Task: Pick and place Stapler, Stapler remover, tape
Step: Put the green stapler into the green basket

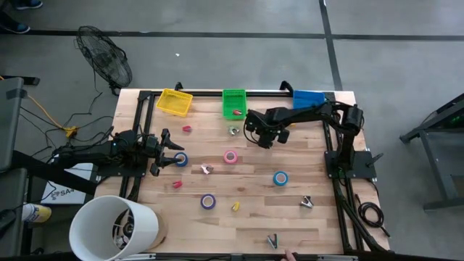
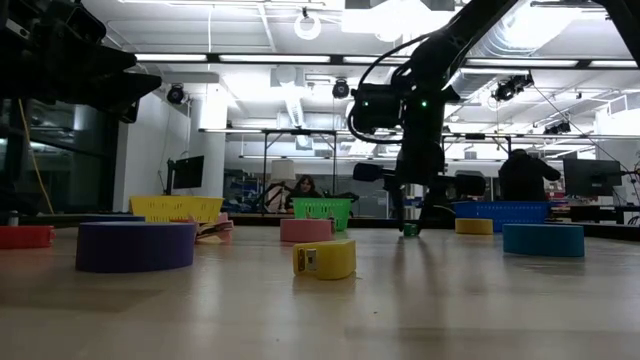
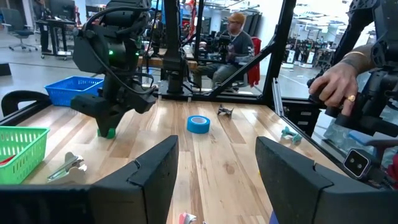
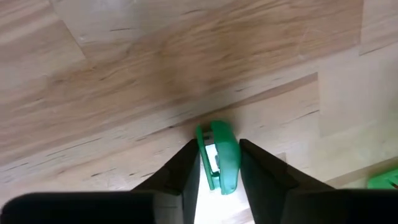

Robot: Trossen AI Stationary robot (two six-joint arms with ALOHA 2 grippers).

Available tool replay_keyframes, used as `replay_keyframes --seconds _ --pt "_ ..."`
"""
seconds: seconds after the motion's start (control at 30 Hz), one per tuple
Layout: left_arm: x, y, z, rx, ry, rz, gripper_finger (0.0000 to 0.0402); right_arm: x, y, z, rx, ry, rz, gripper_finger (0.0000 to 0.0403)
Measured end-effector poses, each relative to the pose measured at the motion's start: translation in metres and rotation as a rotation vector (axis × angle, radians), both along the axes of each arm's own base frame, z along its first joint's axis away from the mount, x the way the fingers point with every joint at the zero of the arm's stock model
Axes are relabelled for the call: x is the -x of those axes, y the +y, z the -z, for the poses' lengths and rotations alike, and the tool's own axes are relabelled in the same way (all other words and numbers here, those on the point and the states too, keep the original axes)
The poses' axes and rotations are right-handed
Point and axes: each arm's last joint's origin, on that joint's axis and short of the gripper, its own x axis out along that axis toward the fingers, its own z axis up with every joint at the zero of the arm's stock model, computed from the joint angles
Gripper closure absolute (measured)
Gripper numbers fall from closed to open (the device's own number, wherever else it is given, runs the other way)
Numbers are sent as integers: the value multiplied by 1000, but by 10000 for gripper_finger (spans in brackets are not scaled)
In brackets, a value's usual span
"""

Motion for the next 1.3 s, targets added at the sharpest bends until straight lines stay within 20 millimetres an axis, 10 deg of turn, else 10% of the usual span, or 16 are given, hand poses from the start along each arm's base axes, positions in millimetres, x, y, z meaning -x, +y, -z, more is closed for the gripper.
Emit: replay_keyframes --seconds 0.6,1.3 --pt "0 0 0 0 0 0 190 -13 -8 -14 113 -58 17 345" --pt "0 0 0 0 0 0 190 -60 -44 -67 -101 -823 239 339"
